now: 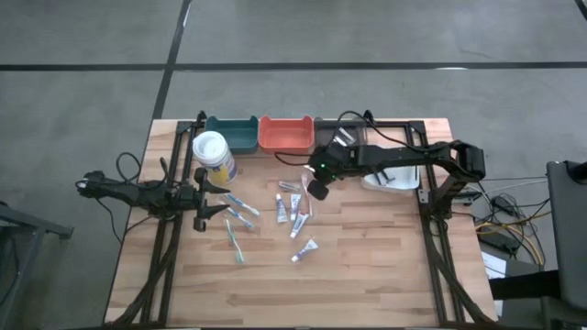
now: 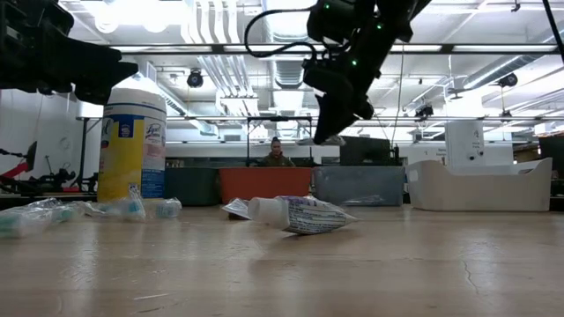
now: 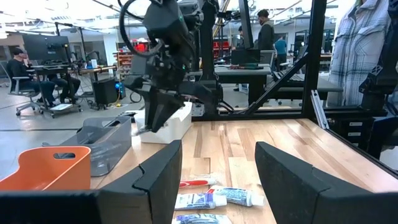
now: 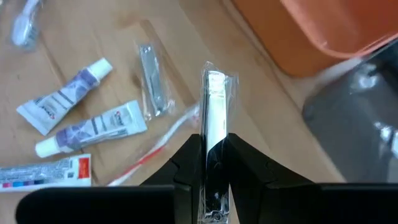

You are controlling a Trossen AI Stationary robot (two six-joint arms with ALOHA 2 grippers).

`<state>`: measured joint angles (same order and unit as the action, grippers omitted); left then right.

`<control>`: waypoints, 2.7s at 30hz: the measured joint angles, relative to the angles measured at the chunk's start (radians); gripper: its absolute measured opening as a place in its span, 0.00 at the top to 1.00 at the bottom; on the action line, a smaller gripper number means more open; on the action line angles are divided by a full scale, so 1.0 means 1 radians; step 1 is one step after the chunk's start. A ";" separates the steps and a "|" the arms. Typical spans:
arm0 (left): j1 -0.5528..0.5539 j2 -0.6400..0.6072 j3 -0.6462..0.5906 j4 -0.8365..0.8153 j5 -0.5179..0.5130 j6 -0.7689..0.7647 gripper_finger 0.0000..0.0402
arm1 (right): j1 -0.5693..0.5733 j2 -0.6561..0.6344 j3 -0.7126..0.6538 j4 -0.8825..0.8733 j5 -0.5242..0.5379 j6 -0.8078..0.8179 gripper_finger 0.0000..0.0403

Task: Pick & Place Travel size toiletries
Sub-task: Put the right nail cutter into the black bin

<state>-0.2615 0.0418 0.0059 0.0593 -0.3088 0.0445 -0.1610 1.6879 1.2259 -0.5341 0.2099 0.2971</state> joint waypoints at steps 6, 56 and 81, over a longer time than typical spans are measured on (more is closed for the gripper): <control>0.000 0.000 0.000 0.000 0.000 0.000 0.48 | 0.001 -0.024 0.013 -0.002 0.000 -0.055 0.87; 0.000 0.000 0.000 0.000 0.000 0.000 0.48 | -0.550 -0.198 -0.320 0.362 -0.032 -0.345 0.87; 0.000 0.000 0.000 0.000 0.000 0.000 0.48 | -0.585 -0.198 -0.452 0.489 -0.035 -0.359 0.87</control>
<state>-0.2614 0.0422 0.0059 0.0594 -0.3088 0.0448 -0.7459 1.4899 0.7738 -0.0456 0.1753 -0.0616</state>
